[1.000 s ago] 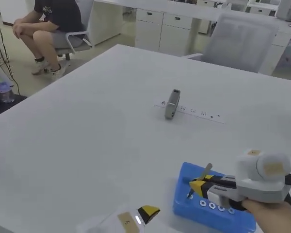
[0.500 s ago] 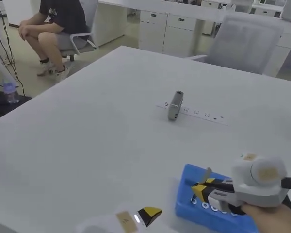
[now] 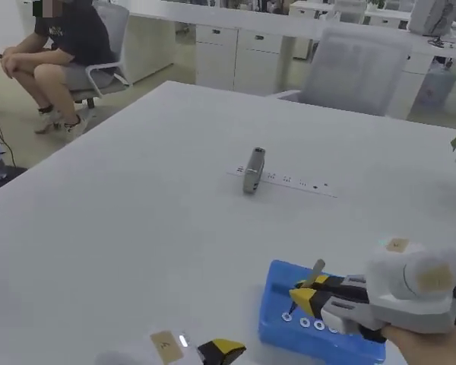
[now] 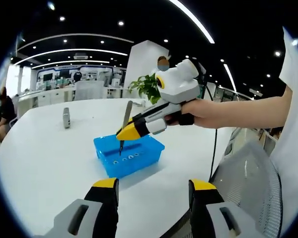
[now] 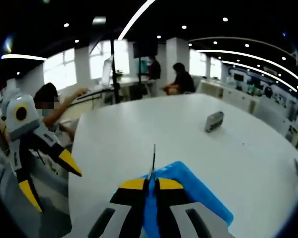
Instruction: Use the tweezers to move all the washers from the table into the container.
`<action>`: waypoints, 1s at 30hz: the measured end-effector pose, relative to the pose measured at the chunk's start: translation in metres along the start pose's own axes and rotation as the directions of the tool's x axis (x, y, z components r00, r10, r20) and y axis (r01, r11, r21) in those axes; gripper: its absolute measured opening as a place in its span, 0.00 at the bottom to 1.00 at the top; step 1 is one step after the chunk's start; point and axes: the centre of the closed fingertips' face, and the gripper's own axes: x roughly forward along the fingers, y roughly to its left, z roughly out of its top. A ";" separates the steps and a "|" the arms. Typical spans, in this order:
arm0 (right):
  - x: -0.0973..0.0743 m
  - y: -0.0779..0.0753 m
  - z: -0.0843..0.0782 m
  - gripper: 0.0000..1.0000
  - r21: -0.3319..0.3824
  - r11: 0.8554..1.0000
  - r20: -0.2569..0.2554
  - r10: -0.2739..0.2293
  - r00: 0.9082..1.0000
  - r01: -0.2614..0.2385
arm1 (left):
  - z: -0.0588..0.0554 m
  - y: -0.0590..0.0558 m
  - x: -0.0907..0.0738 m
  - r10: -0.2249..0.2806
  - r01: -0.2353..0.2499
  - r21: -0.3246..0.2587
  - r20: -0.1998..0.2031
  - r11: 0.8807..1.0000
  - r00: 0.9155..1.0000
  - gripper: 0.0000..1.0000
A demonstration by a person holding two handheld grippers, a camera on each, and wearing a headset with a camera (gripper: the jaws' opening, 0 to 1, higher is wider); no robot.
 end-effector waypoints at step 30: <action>-0.058 0.081 -0.104 0.04 -0.037 0.980 -0.174 0.186 0.967 -0.195 | -0.014 -0.060 0.024 -0.249 0.374 0.219 -0.444 0.901 0.861 0.93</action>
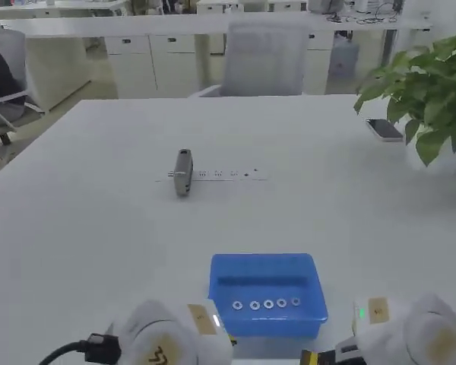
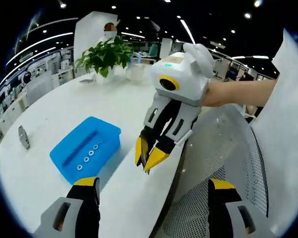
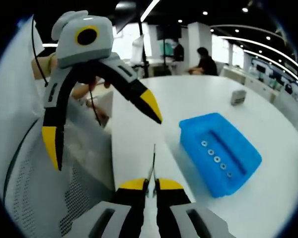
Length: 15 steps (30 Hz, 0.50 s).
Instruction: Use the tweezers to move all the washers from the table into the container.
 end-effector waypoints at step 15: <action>0.003 0.017 -0.007 0.04 -0.130 0.991 -0.069 0.031 0.997 -0.039 | 0.009 0.000 0.000 -0.067 0.100 0.237 -0.146 0.966 0.987 0.21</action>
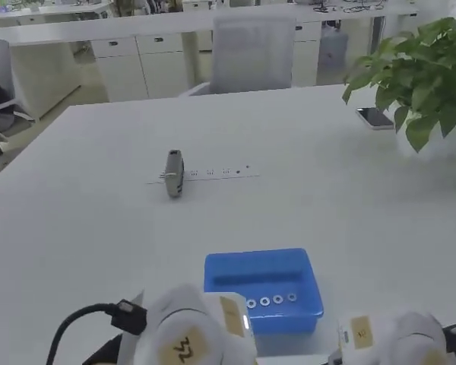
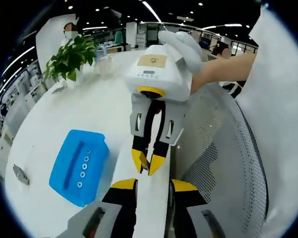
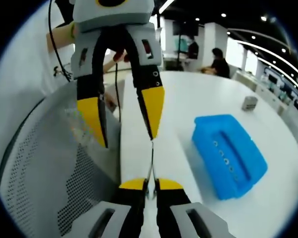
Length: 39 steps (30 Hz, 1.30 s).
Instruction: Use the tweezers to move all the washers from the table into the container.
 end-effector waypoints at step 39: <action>0.017 -0.007 -0.006 0.16 0.053 0.998 0.030 -0.038 0.999 0.037 | -0.034 0.019 0.010 -0.021 0.020 -0.023 -0.076 1.000 0.997 0.00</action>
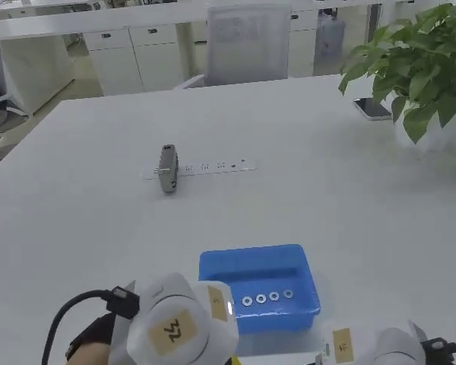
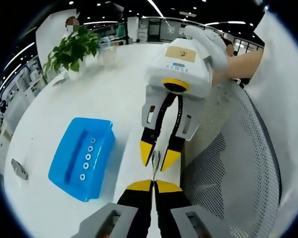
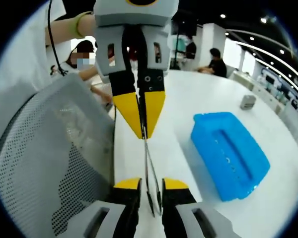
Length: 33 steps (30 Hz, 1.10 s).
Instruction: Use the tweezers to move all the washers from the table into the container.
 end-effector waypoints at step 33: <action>-0.166 -0.032 -0.009 0.77 0.270 0.903 0.303 -0.409 0.861 0.334 | -0.054 0.010 0.033 0.034 -0.016 0.054 -0.361 0.998 0.932 0.00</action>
